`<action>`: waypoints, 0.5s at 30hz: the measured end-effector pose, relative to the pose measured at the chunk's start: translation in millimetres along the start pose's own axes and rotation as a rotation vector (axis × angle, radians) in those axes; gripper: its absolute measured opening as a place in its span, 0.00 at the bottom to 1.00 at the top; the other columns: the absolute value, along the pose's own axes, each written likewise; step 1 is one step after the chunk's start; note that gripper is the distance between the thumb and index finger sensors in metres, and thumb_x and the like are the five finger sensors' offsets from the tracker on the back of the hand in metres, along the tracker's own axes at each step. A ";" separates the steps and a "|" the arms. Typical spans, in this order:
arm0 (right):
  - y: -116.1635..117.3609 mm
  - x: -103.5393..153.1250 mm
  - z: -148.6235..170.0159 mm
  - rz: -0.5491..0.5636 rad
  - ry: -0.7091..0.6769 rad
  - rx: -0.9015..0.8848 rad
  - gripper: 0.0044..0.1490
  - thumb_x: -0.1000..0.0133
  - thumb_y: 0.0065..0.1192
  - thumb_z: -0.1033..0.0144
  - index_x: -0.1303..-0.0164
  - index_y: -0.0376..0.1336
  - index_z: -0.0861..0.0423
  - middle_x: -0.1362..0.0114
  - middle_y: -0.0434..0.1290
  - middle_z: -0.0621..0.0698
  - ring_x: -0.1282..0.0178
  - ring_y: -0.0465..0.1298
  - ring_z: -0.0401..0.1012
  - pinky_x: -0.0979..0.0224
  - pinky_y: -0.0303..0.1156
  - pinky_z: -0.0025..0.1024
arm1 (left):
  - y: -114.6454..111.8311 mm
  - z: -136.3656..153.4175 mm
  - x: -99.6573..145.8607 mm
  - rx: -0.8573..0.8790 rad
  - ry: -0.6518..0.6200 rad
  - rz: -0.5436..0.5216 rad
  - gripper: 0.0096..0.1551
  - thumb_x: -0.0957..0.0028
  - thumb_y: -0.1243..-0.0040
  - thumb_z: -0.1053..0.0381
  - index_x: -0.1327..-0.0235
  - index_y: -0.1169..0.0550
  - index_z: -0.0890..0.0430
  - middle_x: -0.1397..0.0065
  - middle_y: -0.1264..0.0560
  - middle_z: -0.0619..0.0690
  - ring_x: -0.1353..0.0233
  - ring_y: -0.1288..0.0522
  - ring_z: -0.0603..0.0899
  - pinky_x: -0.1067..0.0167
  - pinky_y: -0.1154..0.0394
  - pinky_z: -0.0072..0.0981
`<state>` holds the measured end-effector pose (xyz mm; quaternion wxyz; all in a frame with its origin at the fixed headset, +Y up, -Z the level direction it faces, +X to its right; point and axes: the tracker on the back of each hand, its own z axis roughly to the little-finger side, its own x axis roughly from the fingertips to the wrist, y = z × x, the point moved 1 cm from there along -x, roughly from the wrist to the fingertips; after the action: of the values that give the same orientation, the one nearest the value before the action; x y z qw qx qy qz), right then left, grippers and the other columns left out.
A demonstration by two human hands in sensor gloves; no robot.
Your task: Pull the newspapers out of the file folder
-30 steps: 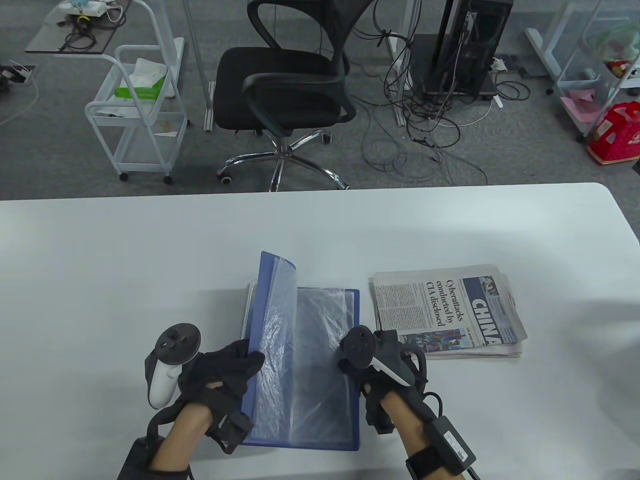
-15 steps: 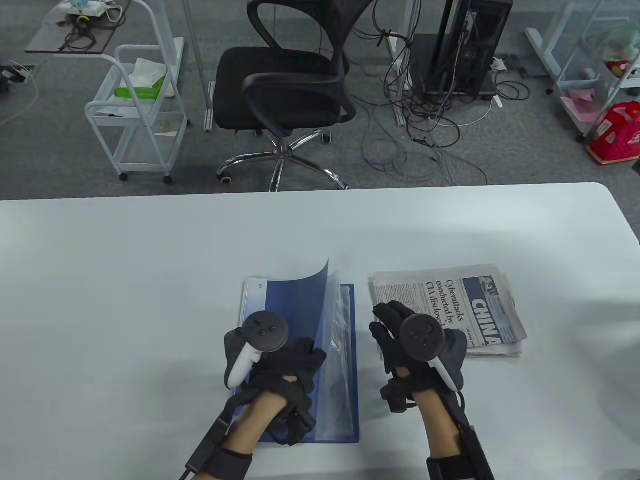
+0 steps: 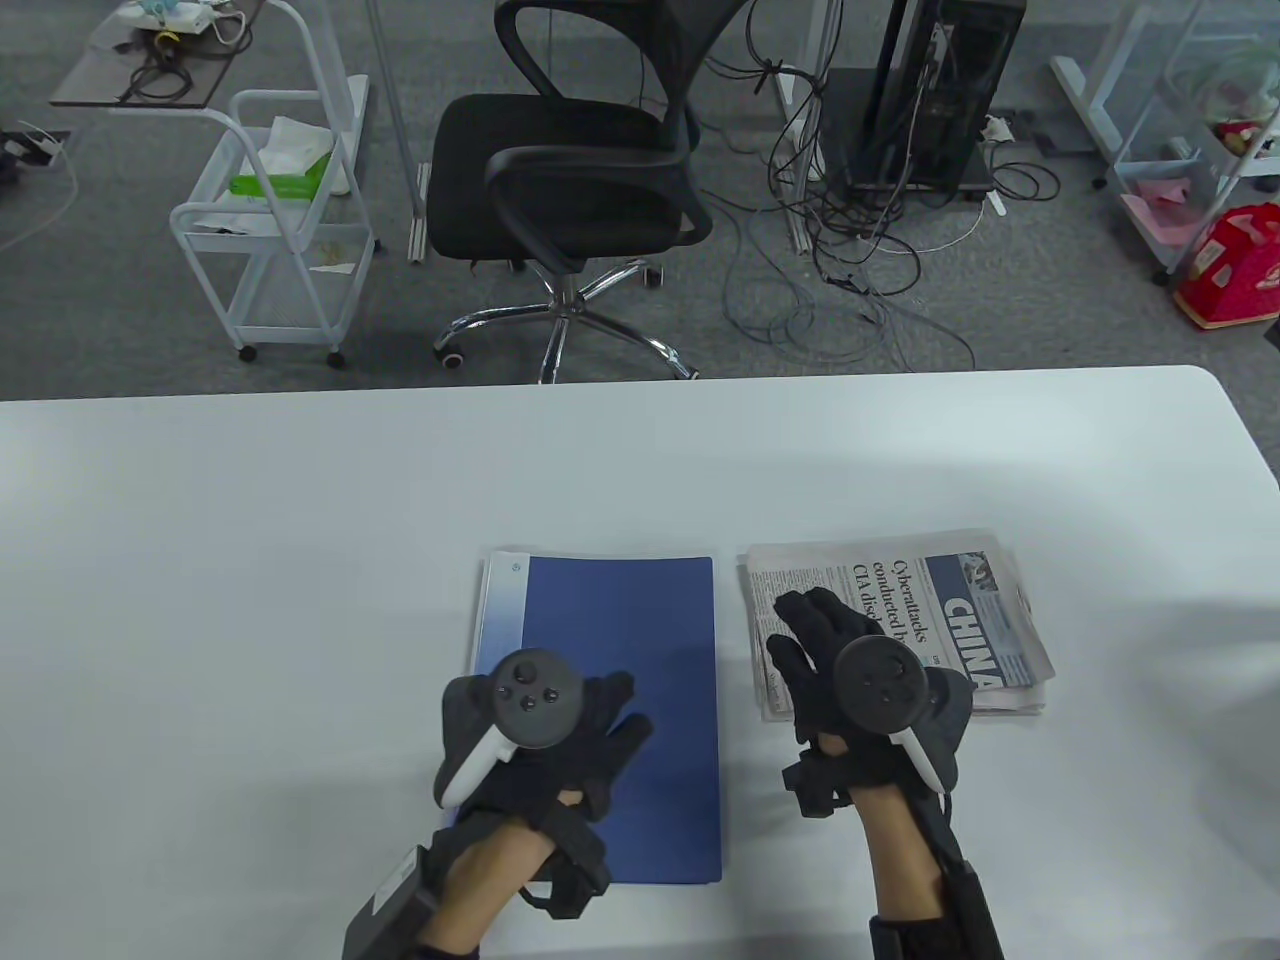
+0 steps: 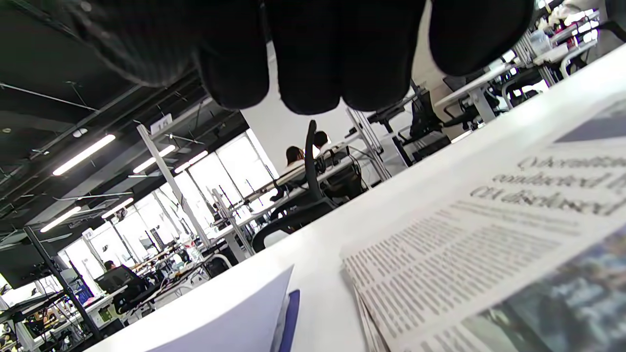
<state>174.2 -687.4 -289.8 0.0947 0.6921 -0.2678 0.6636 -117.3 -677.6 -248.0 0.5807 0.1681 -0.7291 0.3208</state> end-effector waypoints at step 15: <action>-8.5 11.0 -15.0 0.203 -0.122 0.281 0.35 0.53 0.60 0.45 0.33 0.64 0.40 0.21 0.67 0.50 0.20 0.66 0.56 0.26 0.62 0.64 | 78.0 42.5 51.9 -0.391 -0.158 -0.441 0.38 0.46 0.44 0.42 0.21 0.27 0.54 0.16 0.32 0.62 0.20 0.36 0.79 0.29 0.41 0.74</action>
<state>165.1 -675.7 -275.7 -0.0870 0.7070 -0.2461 0.6573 -210.9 -641.6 -224.7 0.5990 0.2319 -0.7660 0.0265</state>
